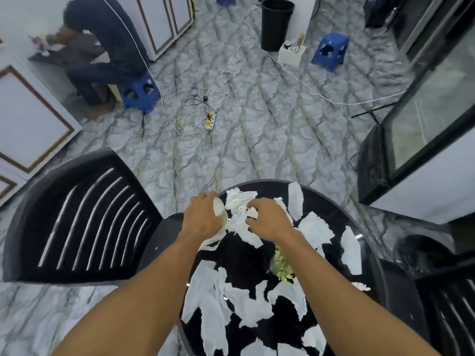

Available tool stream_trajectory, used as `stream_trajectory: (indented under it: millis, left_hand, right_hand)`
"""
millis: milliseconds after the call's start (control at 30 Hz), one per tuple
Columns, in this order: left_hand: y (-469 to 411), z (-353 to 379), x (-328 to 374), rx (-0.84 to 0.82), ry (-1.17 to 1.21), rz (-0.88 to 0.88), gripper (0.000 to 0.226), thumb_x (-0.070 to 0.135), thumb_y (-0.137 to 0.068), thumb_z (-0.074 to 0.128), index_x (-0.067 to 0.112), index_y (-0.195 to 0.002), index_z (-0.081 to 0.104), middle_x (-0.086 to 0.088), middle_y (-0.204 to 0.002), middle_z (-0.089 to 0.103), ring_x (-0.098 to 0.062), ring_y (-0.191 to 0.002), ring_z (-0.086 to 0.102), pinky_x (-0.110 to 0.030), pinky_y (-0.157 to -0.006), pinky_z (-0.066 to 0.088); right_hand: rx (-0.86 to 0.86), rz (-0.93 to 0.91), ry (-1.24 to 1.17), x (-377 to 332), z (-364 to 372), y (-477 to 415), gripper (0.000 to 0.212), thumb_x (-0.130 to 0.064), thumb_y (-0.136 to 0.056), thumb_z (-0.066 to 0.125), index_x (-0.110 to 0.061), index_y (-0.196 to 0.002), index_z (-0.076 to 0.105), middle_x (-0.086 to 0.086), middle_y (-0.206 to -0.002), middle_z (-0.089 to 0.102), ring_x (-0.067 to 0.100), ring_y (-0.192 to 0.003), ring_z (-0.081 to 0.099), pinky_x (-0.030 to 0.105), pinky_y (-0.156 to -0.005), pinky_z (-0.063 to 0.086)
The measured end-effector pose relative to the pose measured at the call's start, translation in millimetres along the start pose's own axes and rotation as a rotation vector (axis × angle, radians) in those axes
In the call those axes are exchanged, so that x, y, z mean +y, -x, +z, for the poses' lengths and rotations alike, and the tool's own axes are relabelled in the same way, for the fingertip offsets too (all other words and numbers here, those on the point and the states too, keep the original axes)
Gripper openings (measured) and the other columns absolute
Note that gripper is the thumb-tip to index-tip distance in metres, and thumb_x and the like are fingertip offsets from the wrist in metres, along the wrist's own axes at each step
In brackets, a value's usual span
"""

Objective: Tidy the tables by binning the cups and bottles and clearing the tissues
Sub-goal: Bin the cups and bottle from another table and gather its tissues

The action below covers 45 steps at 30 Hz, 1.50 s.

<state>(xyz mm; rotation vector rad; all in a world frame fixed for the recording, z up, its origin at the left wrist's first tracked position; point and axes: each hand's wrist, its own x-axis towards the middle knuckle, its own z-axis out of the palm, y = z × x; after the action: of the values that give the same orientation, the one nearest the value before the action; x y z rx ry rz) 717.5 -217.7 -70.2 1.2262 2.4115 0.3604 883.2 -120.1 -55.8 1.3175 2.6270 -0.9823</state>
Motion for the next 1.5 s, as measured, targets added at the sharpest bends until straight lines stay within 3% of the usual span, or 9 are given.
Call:
stream_trajectory:
  millis: [267, 533, 667, 867, 1100, 1233, 1500]
  left_hand:
    - [19, -37, 80, 0.195, 0.078, 0.195, 0.068, 0.029, -0.08, 0.068, 0.023, -0.142, 0.044, -0.001, -0.139, 0.048, -0.024, -0.127, 0.042, -0.042, -0.103, 0.04]
    - [118, 7, 242, 0.132, 0.131, 0.637, 0.069, 0.03, -0.079, 0.074, 0.023, -0.142, 0.047, 0.0, -0.138, 0.049, -0.024, -0.131, 0.041, -0.044, -0.104, 0.043]
    - [202, 59, 335, 0.034, 0.165, 0.862, 0.068, 0.033, -0.077, 0.075, 0.021, -0.139, 0.05, -0.001, -0.137, 0.051, -0.025, -0.128, 0.043, -0.043, -0.103, 0.043]
    - [346, 152, 451, -0.124, 0.227, 1.154, 0.068, 0.033, -0.077, 0.077, 0.025, -0.139, 0.051, 0.004, -0.136, 0.052, -0.019, -0.127, 0.044, -0.038, -0.101, 0.044]
    - [473, 240, 527, -0.339, 0.168, 1.429, 0.067, 0.04, -0.079, 0.074, 0.027, -0.139, 0.047, 0.004, -0.137, 0.05, -0.019, -0.127, 0.043, -0.04, -0.102, 0.045]
    - [517, 281, 556, -0.44, 0.136, 1.525, 0.066, 0.039, -0.081, 0.074, 0.024, -0.139, 0.048, 0.004, -0.136, 0.052, -0.02, -0.124, 0.046, -0.037, -0.103, 0.043]
    - [561, 391, 619, -0.699, 0.043, 1.516, 0.069, 0.039, -0.074, 0.077, 0.028, -0.137, 0.05, 0.002, -0.136, 0.05, -0.023, -0.125, 0.046, -0.038, -0.104, 0.042]
  right_hand:
    - [0.177, 0.074, -0.052, 34, -59, 61, 0.044, -0.028, -0.089, 0.066, -0.021, -0.132, 0.059, 0.0, -0.134, 0.058, 0.022, -0.123, 0.054, 0.035, -0.097, 0.046]
    - [0.469, 0.283, -0.102, 147, -127, 238, 0.036, -0.031, -0.088, 0.065, -0.021, -0.123, 0.064, 0.002, -0.126, 0.062, 0.024, -0.118, 0.056, 0.038, -0.095, 0.048]
    - [0.568, 0.462, -0.115, 213, -145, 369, 0.022, -0.032, -0.086, 0.062, -0.013, -0.096, 0.066, 0.006, -0.101, 0.065, 0.029, -0.093, 0.061, 0.038, -0.075, 0.052]
    - [0.7, 0.795, -0.157, 294, -134, 563, 0.036, -0.03, -0.085, 0.069, -0.023, -0.12, 0.065, -0.002, -0.124, 0.063, 0.022, -0.112, 0.06, 0.037, -0.093, 0.051]
    - [0.864, 1.072, -0.264, 347, -95, 721, 0.043, -0.032, -0.08, 0.069, -0.022, -0.121, 0.065, 0.002, -0.129, 0.063, 0.023, -0.121, 0.057, 0.04, -0.101, 0.047]
    - [0.893, 1.193, -0.344, 368, -70, 771, 0.032, -0.031, -0.082, 0.069, -0.019, -0.112, 0.069, 0.001, -0.115, 0.068, 0.023, -0.11, 0.062, 0.037, -0.09, 0.052]
    - [0.901, 1.436, -0.476, 447, -34, 833, 0.038, -0.031, -0.084, 0.07, -0.024, -0.121, 0.067, -0.002, -0.125, 0.066, 0.018, -0.115, 0.06, 0.032, -0.095, 0.049]
